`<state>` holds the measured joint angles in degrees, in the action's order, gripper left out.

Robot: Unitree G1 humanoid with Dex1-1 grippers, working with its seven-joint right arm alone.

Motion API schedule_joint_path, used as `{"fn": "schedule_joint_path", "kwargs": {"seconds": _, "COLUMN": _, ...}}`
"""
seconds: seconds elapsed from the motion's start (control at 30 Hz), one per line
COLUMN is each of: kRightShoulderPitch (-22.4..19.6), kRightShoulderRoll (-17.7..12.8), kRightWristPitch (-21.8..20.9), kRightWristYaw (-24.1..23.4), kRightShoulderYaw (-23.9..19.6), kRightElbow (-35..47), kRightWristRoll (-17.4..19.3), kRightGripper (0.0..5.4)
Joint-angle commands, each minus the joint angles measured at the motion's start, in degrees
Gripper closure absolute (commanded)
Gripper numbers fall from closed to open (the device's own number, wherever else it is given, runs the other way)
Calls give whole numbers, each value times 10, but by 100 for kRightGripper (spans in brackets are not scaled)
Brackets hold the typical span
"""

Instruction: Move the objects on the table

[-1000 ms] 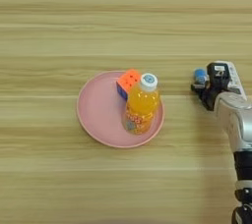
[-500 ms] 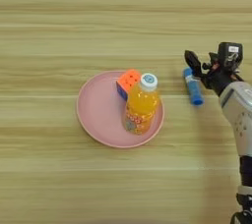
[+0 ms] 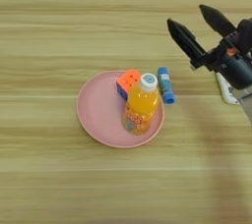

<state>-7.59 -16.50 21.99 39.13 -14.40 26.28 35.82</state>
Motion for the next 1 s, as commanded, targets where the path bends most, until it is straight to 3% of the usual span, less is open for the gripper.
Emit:
{"fn": "schedule_joint_path", "kwargs": {"seconds": 0.03, "kRightShoulderPitch": 24, "kRightShoulderRoll": -45, "kRightWristPitch": 7, "kRightWristYaw": 70, "kRightShoulderYaw": 12, "kRightElbow": 65, "kRightWristRoll": 70, "kRightGripper": 4}}
{"fn": "schedule_joint_path", "kwargs": {"seconds": 0.17, "kRightShoulderPitch": 67, "kRightShoulderRoll": -80, "kRightWristPitch": 11, "kRightWristYaw": 132, "kRightShoulderYaw": 38, "kRightElbow": 91, "kRightWristRoll": 81, "kRightGripper": 4}}
{"fn": "schedule_joint_path", "kwargs": {"seconds": 0.33, "kRightShoulderPitch": 96, "kRightShoulderRoll": -105, "kRightWristPitch": -25, "kRightWristYaw": 166, "kRightShoulderYaw": 79, "kRightElbow": 85, "kRightWristRoll": 15, "kRightGripper": 4}}
{"fn": "schedule_joint_path", "kwargs": {"seconds": 0.7, "kRightShoulderPitch": 109, "kRightShoulderRoll": -106, "kRightWristPitch": -113, "kRightWristYaw": 164, "kRightShoulderYaw": 136, "kRightElbow": 31, "kRightWristRoll": -112, "kRightGripper": 4}}
{"fn": "schedule_joint_path", "kwargs": {"seconds": 1.0, "kRightShoulderPitch": 104, "kRightShoulderRoll": -102, "kRightWristPitch": -147, "kRightWristYaw": 155, "kRightShoulderYaw": 148, "kRightElbow": 11, "kRightWristRoll": -140, "kRightGripper": 4}}
